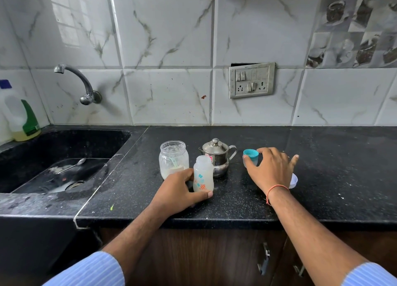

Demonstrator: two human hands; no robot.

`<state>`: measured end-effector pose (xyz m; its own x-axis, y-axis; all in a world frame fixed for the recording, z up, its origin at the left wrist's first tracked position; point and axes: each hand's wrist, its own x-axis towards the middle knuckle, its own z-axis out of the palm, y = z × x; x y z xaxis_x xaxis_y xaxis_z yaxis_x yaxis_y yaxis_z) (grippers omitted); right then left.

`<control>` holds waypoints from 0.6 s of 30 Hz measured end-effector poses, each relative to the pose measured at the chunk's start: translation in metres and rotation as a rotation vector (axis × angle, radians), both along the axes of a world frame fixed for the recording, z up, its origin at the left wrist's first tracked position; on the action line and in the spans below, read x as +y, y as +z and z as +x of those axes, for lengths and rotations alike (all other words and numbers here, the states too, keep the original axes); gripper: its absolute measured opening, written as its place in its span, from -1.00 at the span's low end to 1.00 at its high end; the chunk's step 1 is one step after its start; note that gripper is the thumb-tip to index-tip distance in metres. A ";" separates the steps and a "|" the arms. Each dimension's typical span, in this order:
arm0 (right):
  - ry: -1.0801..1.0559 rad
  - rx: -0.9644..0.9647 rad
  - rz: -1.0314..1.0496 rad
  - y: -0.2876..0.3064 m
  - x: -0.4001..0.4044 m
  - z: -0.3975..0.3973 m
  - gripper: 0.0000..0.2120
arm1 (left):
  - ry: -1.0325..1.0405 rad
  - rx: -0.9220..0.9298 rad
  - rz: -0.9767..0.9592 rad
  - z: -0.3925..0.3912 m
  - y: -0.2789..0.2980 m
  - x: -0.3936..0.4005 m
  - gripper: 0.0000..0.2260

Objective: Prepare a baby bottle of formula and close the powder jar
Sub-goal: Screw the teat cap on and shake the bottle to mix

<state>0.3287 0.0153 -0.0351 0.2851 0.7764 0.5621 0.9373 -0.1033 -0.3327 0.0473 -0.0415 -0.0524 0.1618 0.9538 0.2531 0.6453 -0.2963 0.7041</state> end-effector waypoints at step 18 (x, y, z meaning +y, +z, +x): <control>0.446 0.265 0.385 -0.002 -0.010 0.001 -0.55 | 0.012 0.018 0.017 0.001 0.000 -0.001 -0.60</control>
